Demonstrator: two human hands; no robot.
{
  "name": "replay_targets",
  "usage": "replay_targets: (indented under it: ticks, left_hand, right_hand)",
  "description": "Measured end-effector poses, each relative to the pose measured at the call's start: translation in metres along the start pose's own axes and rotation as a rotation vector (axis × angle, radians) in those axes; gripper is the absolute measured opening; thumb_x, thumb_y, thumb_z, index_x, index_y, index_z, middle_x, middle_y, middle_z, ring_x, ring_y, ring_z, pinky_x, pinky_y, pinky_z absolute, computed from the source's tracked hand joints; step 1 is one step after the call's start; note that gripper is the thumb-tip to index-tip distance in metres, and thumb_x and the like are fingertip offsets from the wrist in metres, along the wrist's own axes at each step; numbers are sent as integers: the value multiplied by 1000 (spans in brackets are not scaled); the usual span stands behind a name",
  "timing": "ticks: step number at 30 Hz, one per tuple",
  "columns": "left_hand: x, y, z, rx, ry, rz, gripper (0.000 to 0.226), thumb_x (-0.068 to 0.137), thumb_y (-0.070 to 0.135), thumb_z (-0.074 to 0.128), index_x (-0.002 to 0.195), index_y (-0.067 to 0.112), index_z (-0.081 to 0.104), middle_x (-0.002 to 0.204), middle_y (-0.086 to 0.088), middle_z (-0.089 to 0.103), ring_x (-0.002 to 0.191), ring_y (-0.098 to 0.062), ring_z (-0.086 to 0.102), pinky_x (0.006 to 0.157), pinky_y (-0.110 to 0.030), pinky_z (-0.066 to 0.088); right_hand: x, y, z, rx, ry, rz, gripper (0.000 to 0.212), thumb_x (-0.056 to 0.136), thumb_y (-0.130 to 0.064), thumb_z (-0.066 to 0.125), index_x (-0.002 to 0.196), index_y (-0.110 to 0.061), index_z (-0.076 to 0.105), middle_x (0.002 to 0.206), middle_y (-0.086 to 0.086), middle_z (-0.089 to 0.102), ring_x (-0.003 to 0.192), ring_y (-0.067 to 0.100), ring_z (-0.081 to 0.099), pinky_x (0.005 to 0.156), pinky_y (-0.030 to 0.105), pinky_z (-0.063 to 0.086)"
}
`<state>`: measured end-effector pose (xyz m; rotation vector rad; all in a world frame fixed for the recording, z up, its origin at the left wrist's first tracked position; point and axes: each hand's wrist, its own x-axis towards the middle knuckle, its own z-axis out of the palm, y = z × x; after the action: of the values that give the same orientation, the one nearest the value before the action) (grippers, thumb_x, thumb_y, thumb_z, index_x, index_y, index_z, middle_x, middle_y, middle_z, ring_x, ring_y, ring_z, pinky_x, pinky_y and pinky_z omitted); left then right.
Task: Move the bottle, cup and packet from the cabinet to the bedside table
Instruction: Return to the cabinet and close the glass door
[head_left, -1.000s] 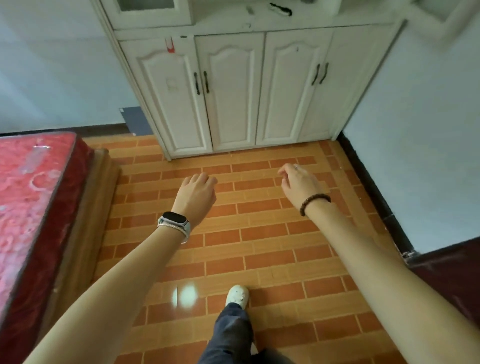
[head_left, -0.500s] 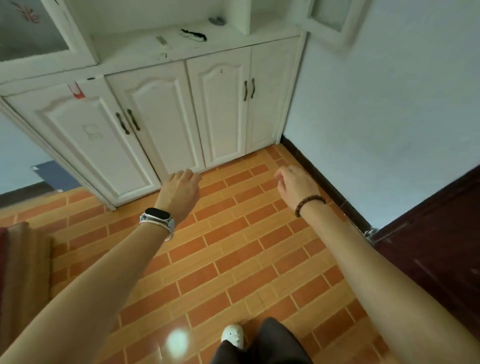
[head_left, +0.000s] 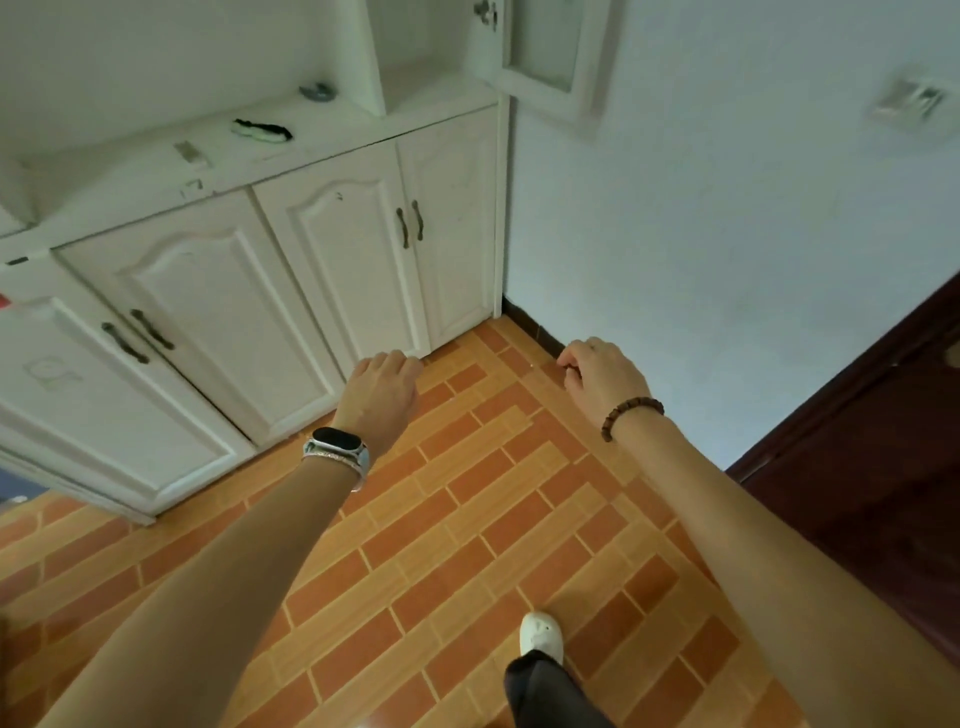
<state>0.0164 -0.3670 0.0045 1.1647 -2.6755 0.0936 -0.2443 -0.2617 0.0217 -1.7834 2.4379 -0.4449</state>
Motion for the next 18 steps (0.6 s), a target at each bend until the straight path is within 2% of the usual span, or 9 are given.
replay_targets:
  ticks: [8, 18]
  left_hand:
    - [85, 20, 8, -3, 43, -43, 21, 91, 12, 49, 109, 7, 59, 100, -11, 62, 90, -30, 59, 83, -43, 46]
    - [173, -5, 22, 6, 78, -86, 23, 91, 10, 48, 110, 6, 59, 103, -12, 62, 89, -29, 58, 81, -41, 46]
  right_hand:
    - [81, 51, -19, 13, -9, -38, 22, 97, -16, 46, 114, -18, 60, 116, 4, 59, 105, 22, 55, 83, 36, 51]
    - [170, 61, -20, 49, 11, -62, 24, 97, -15, 46, 117, -17, 59, 118, 3, 58, 107, 20, 54, 86, 35, 51]
